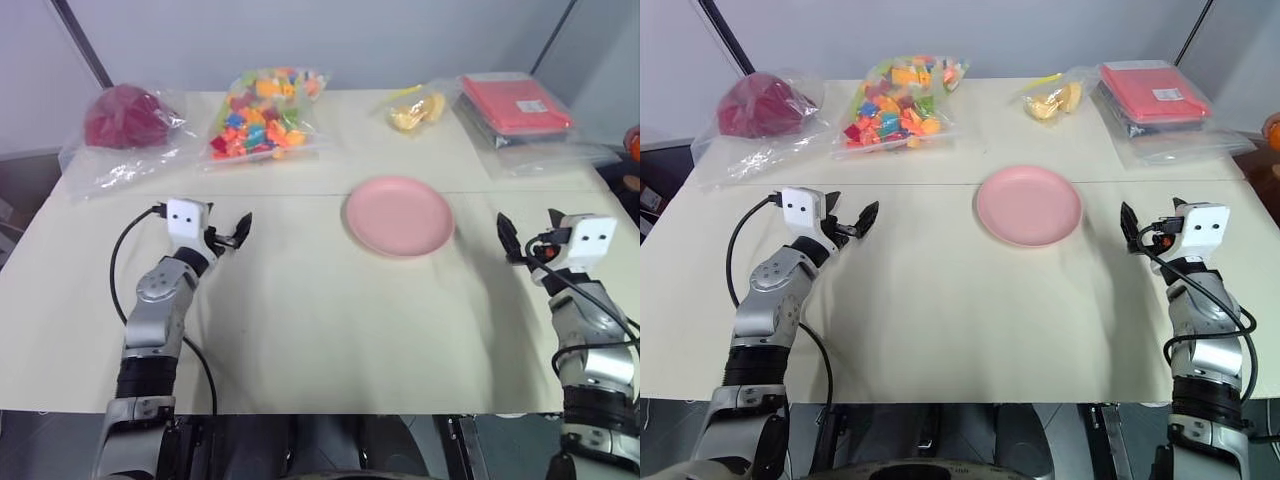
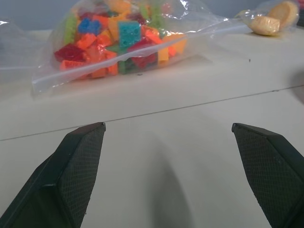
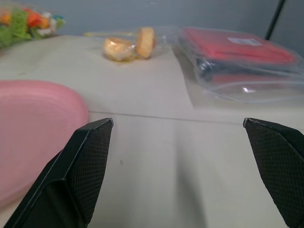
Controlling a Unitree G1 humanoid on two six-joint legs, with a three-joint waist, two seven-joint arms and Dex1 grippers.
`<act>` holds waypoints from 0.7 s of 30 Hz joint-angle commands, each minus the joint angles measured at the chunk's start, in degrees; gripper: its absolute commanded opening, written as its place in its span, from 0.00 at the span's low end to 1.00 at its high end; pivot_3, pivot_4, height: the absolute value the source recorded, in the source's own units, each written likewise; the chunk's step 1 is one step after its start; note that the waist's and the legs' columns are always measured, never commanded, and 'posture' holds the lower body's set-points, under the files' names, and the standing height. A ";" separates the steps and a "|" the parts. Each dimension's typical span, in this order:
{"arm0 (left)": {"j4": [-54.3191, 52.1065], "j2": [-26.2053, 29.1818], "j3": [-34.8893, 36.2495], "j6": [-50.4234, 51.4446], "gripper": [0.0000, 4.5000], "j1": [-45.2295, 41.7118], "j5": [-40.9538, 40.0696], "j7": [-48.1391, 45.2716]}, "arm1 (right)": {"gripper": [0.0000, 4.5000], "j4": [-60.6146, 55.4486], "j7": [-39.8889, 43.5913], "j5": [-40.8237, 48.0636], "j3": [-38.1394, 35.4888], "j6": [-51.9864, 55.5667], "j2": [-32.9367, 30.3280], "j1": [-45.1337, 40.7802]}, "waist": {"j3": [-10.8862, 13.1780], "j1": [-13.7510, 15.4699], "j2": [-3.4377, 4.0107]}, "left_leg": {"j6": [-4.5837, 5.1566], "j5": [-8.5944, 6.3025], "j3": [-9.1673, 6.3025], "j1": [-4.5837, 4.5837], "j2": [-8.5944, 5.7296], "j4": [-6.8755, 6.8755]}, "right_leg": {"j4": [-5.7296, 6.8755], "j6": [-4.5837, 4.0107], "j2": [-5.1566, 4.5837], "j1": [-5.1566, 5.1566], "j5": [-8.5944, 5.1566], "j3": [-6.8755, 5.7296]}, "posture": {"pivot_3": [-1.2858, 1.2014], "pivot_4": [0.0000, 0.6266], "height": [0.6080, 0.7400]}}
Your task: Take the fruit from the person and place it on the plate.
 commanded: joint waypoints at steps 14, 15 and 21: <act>-4.45 -0.40 0.54 -0.54 0.99 1.21 -2.36 -1.82 | 1.00 -4.28 -1.11 -0.17 -1.52 -0.31 0.78 2.28 | 0.00 0.01 0.01 | 0.01 0.00 0.00 0.01 0.00 -0.01 | 0.00 0.00 0.00 0.00 0.00 0.00 | 0.52 0.24 1.00; -4.35 -0.48 0.56 -0.58 0.99 1.14 -2.33 -1.66 | 1.00 -4.28 -1.13 -0.19 -1.54 -0.27 0.74 2.25 | -0.01 0.01 0.01 | 0.00 0.00 0.00 0.01 0.00 0.00 | 0.00 0.00 0.00 0.01 0.00 0.00 | 0.52 0.24 1.00; -4.39 -0.52 0.36 -0.62 0.99 1.14 -2.29 -1.40 | 1.00 -4.71 -1.59 -0.72 -1.15 0.23 0.57 1.85 | -0.01 0.01 0.01 | 0.00 0.00 0.00 0.02 0.00 0.00 | 0.00 0.00 0.00 0.01 0.00 0.00 | 0.52 0.24 1.00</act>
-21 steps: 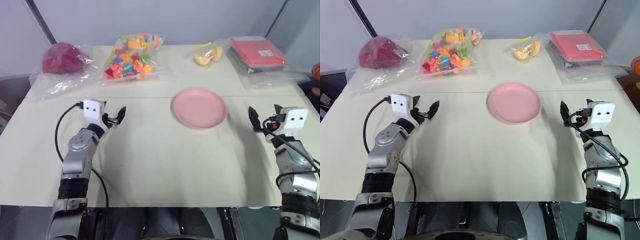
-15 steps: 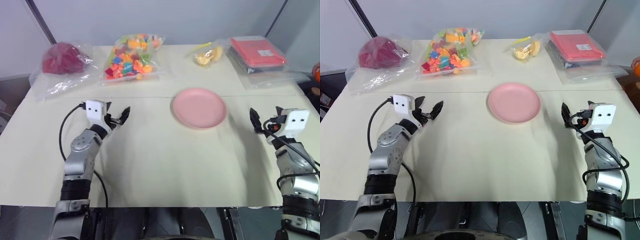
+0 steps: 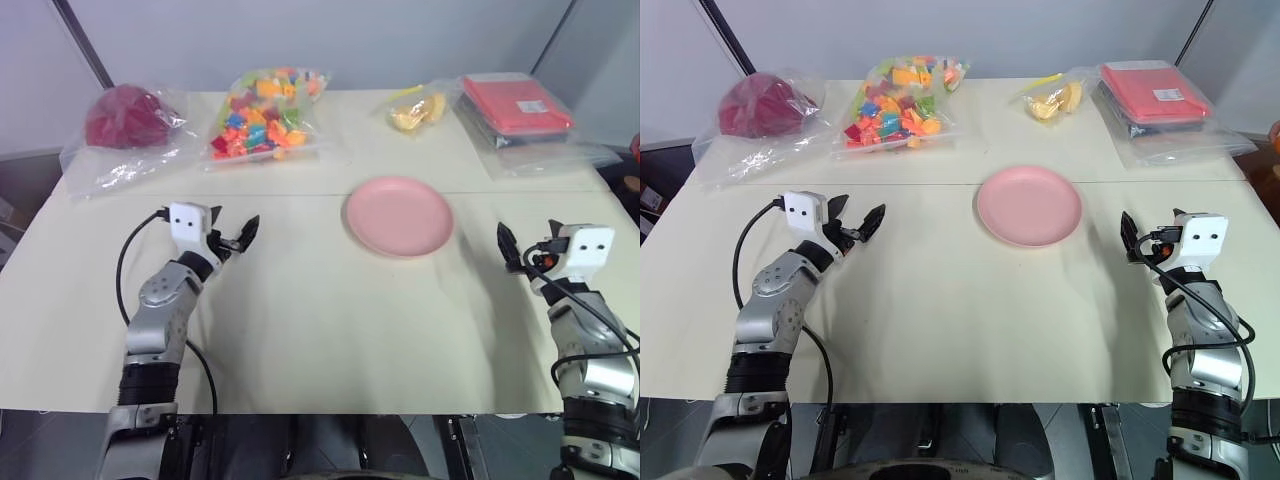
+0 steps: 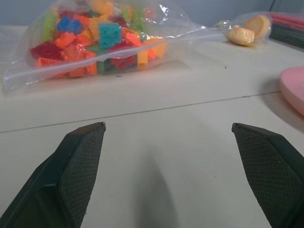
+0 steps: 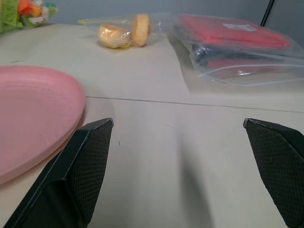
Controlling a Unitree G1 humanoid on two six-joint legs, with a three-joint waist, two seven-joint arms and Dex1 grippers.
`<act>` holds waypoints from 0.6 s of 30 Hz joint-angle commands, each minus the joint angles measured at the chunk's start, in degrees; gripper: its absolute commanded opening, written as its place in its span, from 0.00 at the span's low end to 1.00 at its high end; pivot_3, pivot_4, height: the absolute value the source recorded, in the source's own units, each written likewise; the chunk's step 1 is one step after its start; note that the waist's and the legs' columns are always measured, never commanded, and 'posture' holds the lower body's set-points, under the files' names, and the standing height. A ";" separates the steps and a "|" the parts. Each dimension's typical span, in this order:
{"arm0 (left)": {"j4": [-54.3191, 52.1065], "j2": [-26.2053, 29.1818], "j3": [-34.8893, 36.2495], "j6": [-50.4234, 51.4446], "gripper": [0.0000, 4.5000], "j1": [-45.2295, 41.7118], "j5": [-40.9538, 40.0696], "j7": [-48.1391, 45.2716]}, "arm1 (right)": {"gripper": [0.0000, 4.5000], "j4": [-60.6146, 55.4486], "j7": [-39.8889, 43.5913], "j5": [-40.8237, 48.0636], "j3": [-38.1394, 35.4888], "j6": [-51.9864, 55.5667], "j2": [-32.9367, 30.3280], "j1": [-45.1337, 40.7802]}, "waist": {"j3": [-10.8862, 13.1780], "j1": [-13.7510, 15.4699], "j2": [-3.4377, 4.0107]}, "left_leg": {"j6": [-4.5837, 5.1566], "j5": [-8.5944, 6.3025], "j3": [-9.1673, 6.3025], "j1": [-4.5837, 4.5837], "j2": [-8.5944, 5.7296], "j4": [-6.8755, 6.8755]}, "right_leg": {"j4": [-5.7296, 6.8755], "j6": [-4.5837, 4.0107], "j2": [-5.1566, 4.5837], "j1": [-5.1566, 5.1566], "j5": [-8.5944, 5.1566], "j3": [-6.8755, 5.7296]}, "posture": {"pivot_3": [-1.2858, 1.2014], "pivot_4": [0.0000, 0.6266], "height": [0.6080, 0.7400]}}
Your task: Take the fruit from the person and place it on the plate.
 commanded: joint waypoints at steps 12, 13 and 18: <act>-0.65 0.51 0.51 -1.77 0.99 -1.35 0.56 0.47 | 1.00 -3.27 -1.38 -1.51 -0.46 -0.22 -0.59 -0.60 | 0.00 0.00 0.00 | 0.00 0.00 0.00 0.00 0.00 0.00 | 0.00 0.00 0.00 0.00 0.00 0.00 | 0.52 0.24 1.00; -0.56 0.51 0.51 -1.81 0.99 -1.44 0.62 0.47 | 1.00 -3.22 -1.37 -1.59 -0.42 -0.23 -0.55 -0.70 | 0.00 0.00 0.00 | 0.00 0.00 0.00 0.00 0.00 0.00 | 0.00 0.00 0.00 0.00 0.00 0.00 | 0.52 0.24 1.00; -0.45 0.92 -0.06 -2.41 0.99 -1.65 2.00 0.33 | 1.00 -1.73 -1.03 -3.45 0.54 -0.91 -1.26 -1.20 | 0.00 0.00 0.00 | 0.00 0.00 0.00 0.00 0.00 0.00 | 0.00 0.00 0.00 0.00 0.00 0.00 | 0.52 0.24 1.00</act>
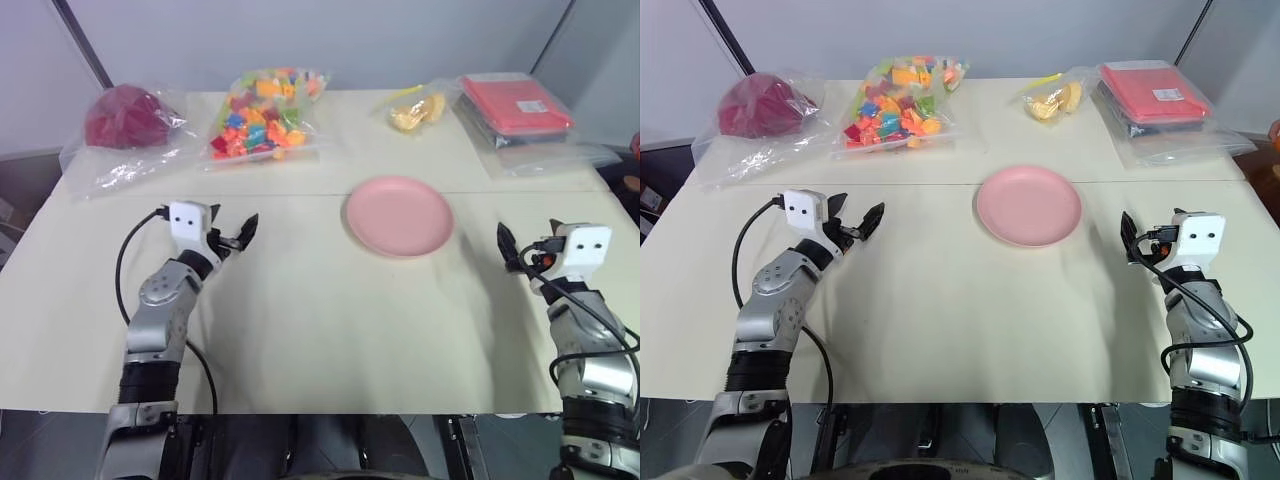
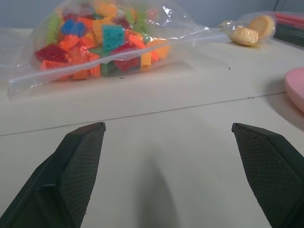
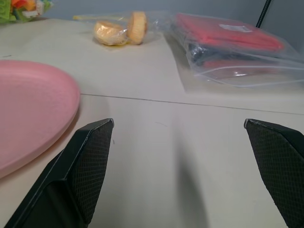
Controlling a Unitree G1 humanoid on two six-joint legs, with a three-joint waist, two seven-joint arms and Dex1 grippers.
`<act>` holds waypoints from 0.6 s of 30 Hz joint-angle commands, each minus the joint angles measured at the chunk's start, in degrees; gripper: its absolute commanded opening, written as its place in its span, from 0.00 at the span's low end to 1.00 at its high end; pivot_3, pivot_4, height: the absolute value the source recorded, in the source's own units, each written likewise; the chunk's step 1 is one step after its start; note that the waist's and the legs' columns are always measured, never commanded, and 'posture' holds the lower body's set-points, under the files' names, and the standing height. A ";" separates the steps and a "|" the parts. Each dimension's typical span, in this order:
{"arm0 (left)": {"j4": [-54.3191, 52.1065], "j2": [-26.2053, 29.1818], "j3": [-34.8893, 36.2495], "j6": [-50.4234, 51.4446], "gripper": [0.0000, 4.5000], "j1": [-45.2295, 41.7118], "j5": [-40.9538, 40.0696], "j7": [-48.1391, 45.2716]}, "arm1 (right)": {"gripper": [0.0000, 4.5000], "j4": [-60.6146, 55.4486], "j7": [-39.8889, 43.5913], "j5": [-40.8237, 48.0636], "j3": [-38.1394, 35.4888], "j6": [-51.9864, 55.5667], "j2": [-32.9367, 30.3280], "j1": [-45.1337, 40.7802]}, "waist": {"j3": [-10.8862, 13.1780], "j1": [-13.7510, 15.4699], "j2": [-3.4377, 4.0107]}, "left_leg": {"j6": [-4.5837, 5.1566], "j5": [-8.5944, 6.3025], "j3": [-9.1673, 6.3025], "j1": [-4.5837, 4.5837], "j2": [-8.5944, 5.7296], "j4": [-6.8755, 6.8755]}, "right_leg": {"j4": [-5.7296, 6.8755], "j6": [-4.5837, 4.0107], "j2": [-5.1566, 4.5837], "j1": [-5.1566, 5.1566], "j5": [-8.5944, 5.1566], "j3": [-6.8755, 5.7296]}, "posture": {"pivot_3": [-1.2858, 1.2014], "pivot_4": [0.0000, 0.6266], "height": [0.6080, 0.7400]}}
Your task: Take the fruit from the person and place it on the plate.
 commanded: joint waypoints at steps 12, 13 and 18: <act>-1.71 0.40 0.37 -1.50 0.99 -0.56 0.31 0.19 | 1.00 1.99 1.73 -1.53 -0.48 -2.66 -1.08 -2.39 | 0.00 -0.02 0.00 | 0.00 0.00 0.00 0.00 0.00 0.00 | 0.00 0.00 0.00 0.00 0.00 0.00 | 0.52 0.24 1.00; -1.71 0.42 0.37 -1.51 0.99 -0.56 0.33 0.19 | 1.00 2.32 1.86 -1.54 -0.52 -2.88 -1.11 -2.48 | 0.00 -0.01 0.00 | 0.00 0.00 0.00 0.00 0.00 0.00 | 0.00 0.00 0.00 0.00 0.00 0.00 | 0.52 0.24 1.00; -1.64 0.58 0.27 -1.36 0.99 -0.67 0.38 0.04 | 1.00 3.70 2.26 -1.70 -0.53 -3.86 -1.17 -2.80 | 0.00 -0.01 0.00 | 0.00 0.00 0.00 0.00 0.00 0.00 | 0.00 0.00 0.00 0.00 0.00 0.00 | 0.52 0.24 1.00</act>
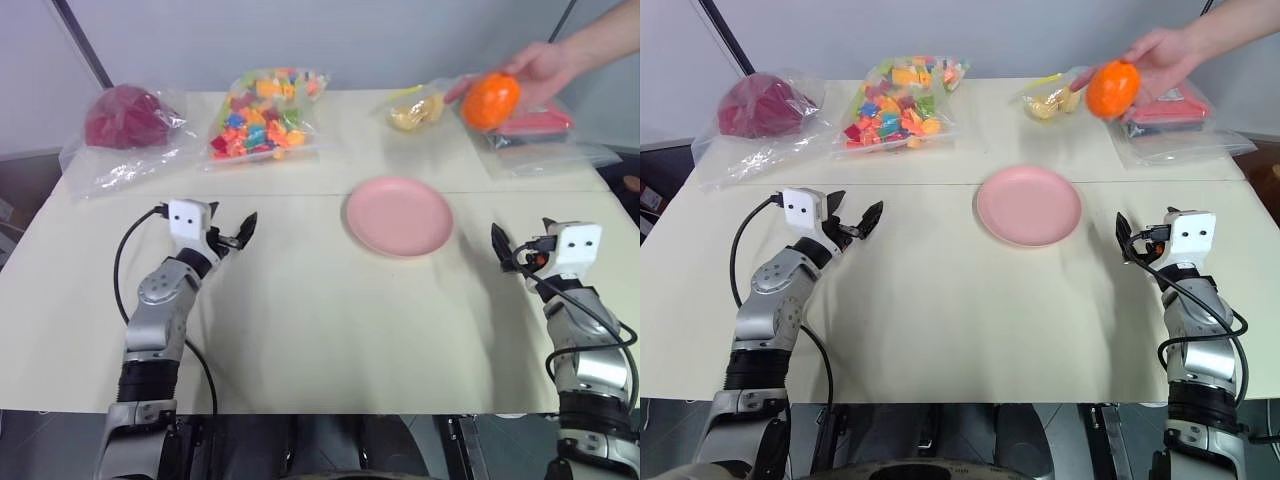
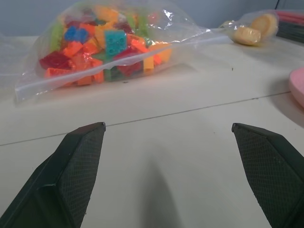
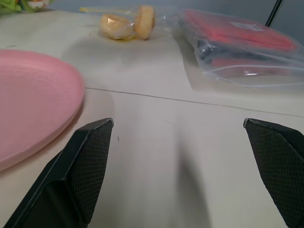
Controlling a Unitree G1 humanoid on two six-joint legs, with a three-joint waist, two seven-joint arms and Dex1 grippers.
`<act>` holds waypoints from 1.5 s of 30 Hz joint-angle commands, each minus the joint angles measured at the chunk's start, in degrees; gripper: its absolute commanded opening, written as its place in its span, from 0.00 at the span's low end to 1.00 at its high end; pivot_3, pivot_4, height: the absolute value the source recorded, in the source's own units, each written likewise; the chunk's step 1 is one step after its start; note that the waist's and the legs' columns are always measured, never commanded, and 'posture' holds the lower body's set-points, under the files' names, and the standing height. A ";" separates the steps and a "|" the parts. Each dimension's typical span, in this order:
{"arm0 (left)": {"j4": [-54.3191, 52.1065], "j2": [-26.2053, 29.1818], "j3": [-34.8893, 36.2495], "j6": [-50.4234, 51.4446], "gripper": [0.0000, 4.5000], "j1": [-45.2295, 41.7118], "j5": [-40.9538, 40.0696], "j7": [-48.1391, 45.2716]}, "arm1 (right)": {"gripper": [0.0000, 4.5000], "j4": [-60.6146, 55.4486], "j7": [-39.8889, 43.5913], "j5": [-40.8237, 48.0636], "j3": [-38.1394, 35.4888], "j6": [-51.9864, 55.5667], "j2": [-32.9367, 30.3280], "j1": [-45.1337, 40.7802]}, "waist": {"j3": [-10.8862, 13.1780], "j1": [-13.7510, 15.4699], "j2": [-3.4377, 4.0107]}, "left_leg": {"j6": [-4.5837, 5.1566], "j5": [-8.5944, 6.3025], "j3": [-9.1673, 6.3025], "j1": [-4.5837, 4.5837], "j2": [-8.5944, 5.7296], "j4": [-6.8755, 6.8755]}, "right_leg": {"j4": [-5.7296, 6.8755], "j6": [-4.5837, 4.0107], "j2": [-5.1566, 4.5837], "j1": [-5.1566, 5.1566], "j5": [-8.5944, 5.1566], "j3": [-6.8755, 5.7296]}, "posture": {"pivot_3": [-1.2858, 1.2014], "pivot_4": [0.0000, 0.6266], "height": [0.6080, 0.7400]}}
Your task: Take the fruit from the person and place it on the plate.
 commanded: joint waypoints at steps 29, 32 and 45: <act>-17.79 11.96 -10.10 20.50 0.99 -12.07 -14.43 -26.25 | 1.00 -13.93 -8.60 7.75 1.29 16.36 3.44 -15.78 | -0.09 -0.08 0.18 | 0.00 0.00 -0.01 0.06 0.02 -0.07 | -0.03 -0.01 0.02 0.03 0.00 0.02 | 0.52 0.24 1.00; -18.71 11.81 -9.73 20.90 0.99 -11.22 -14.53 -25.48 | 1.00 -13.87 -8.25 8.47 1.89 17.94 3.82 -17.96 | -0.09 -0.06 0.18 | 0.00 0.00 -0.01 0.05 0.01 -0.07 | -0.04 -0.01 0.01 0.03 0.00 0.02 | 0.52 0.24 1.00; -20.42 11.31 -9.87 20.47 0.99 -9.36 -12.86 -22.28 | 1.00 -1.57 -6.13 5.89 2.55 13.03 3.55 -25.81 | -0.09 -0.38 0.18 | 0.00 0.00 0.00 0.04 0.01 -0.11 | -0.03 -0.01 0.02 -0.02 0.00 0.02 | 0.52 0.24 1.00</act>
